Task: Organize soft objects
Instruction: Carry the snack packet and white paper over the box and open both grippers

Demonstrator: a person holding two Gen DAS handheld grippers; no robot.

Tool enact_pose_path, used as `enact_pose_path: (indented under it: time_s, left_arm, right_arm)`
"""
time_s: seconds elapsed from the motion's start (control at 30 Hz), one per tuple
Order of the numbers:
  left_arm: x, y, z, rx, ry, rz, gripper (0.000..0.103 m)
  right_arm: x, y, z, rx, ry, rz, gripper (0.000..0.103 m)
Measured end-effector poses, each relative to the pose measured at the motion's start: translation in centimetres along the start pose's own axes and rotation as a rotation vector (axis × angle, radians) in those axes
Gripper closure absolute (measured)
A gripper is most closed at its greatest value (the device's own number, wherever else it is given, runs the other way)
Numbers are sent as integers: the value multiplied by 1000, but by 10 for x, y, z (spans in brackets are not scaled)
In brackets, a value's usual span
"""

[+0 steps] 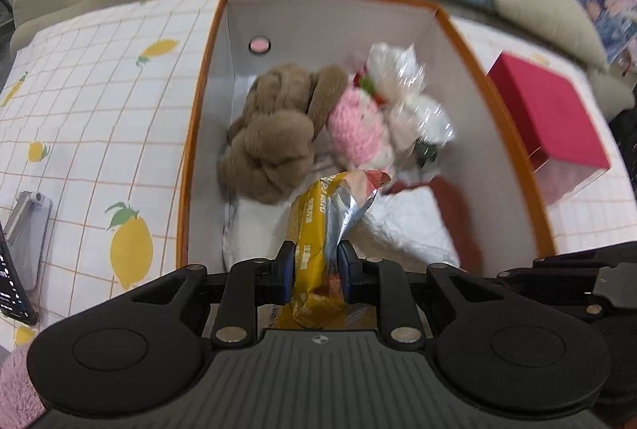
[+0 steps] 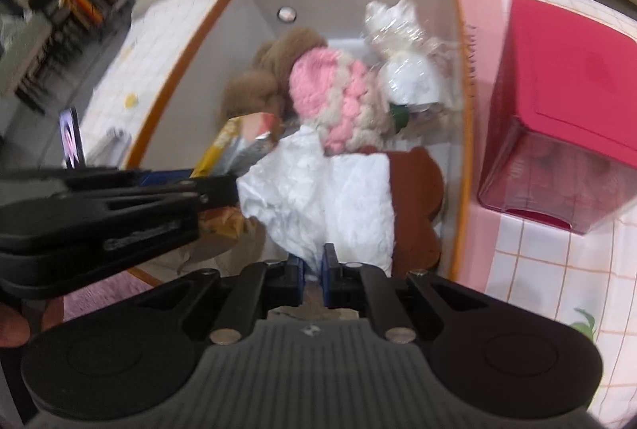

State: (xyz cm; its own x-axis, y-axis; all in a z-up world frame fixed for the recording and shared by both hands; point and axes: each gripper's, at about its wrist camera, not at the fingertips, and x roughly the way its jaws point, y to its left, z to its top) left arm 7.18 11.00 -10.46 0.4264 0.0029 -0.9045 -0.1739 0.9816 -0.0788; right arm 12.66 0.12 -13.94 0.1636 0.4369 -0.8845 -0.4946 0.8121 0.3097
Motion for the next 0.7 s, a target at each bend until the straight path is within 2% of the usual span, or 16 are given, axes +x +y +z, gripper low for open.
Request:
enact_pose_path:
  time_s: [0.13, 0.23, 0.33, 0.4, 0.6, 0.63, 0.67, 0.7]
  left_arm:
    - [10, -1, 1, 10, 43, 10, 77]
    - [14, -1, 1, 14, 64, 9, 71]
    - [13, 2, 0, 6, 66, -3, 70]
    - [9, 2, 1, 3, 60, -11, 65]
    - [-16, 6, 5, -15, 21, -45, 54]
    - [-22, 6, 6, -20, 13, -53, 53]
    - [-28, 6, 6, -25, 3, -59, 53]
    - [-34, 6, 7, -28, -8, -61, 52]
  right_arm:
    - [5, 3, 2, -22, 29, -4, 97]
    - [5, 3, 4, -23, 33, 4, 96]
    - [1, 5, -1, -40, 25, 11, 93]
    - [1, 7, 0, -51, 21, 19, 91]
    - [-21, 6, 0, -62, -17, 57, 69]
    - [-27, 6, -1, -62, -31, 53, 57]
    - [-33, 4, -1, -60, -46, 52, 52]
    - [-39, 2, -3, -58, -60, 56, 52]
